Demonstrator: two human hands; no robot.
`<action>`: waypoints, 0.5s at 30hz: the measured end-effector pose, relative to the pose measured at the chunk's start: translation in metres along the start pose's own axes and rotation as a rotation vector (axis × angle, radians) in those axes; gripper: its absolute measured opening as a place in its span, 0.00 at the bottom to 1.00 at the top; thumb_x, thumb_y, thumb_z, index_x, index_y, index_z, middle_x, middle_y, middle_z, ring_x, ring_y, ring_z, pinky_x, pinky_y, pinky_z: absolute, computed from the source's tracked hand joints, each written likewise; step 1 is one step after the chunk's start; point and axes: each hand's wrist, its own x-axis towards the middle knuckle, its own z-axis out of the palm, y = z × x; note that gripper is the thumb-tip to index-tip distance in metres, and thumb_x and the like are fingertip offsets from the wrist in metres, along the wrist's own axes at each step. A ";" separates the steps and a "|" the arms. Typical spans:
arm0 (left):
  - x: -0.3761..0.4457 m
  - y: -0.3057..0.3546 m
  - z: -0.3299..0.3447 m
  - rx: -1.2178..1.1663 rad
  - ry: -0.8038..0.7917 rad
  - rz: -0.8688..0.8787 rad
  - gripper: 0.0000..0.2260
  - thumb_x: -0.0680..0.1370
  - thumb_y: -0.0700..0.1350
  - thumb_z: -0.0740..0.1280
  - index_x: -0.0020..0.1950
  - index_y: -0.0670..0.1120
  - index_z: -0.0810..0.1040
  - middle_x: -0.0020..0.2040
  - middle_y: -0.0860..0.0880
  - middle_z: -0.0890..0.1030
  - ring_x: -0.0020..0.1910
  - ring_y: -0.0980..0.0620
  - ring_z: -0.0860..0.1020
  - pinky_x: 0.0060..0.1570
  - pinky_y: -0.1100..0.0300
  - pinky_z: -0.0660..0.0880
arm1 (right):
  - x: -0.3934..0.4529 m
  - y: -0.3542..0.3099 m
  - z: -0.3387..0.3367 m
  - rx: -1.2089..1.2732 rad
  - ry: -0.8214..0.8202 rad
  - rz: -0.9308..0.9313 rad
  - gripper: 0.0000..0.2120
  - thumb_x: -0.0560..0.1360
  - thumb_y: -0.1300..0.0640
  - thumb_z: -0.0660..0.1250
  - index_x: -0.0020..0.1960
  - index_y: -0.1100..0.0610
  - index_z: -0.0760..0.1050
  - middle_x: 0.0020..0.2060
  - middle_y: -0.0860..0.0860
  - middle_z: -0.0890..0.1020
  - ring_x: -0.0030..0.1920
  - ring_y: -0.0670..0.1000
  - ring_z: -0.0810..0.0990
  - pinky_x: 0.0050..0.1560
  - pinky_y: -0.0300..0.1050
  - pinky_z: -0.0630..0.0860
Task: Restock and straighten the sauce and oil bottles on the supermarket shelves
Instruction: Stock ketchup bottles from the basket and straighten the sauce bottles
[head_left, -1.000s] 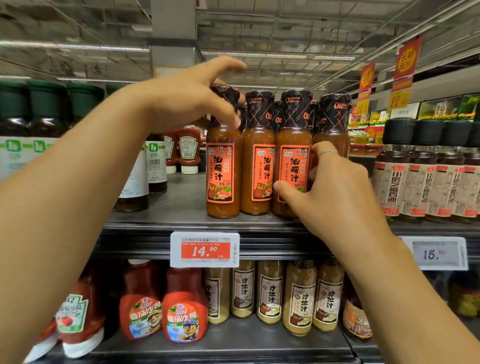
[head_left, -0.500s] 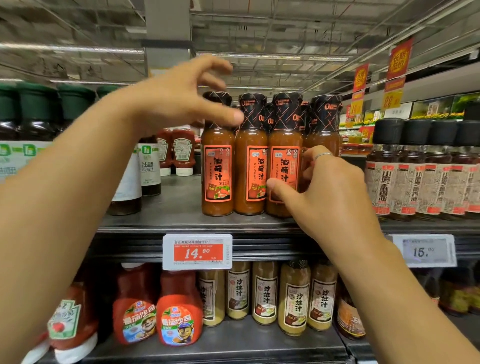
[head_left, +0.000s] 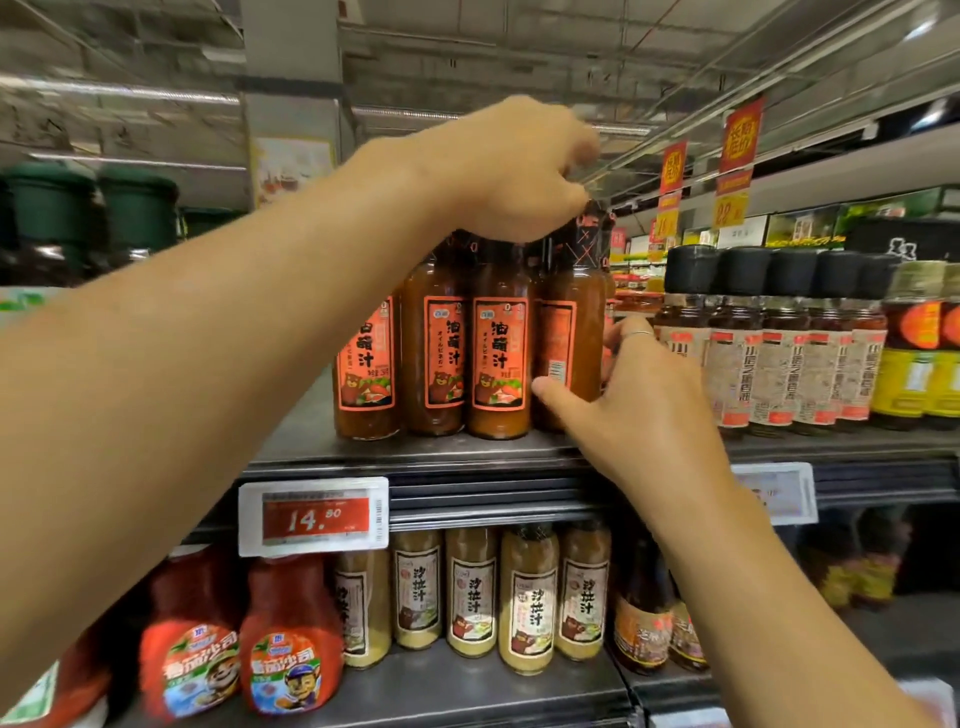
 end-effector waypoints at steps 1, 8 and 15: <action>0.001 -0.002 0.002 -0.008 -0.034 -0.006 0.21 0.82 0.47 0.61 0.76 0.49 0.71 0.70 0.47 0.77 0.65 0.50 0.76 0.57 0.61 0.67 | 0.001 0.000 0.000 -0.003 -0.008 0.005 0.34 0.68 0.38 0.78 0.65 0.52 0.69 0.52 0.48 0.83 0.54 0.51 0.82 0.53 0.53 0.82; 0.006 -0.017 0.008 0.009 -0.134 0.047 0.18 0.84 0.53 0.61 0.74 0.56 0.72 0.60 0.55 0.76 0.56 0.55 0.72 0.55 0.57 0.65 | 0.002 0.003 -0.006 0.008 -0.101 0.018 0.24 0.73 0.41 0.74 0.61 0.49 0.70 0.46 0.44 0.82 0.46 0.46 0.82 0.36 0.35 0.73; 0.021 -0.008 0.003 0.185 -0.108 0.077 0.28 0.81 0.68 0.55 0.65 0.48 0.79 0.56 0.48 0.81 0.55 0.48 0.77 0.50 0.53 0.71 | -0.002 -0.003 -0.009 -0.029 -0.122 0.003 0.34 0.67 0.36 0.76 0.64 0.51 0.69 0.50 0.47 0.80 0.50 0.52 0.79 0.42 0.44 0.74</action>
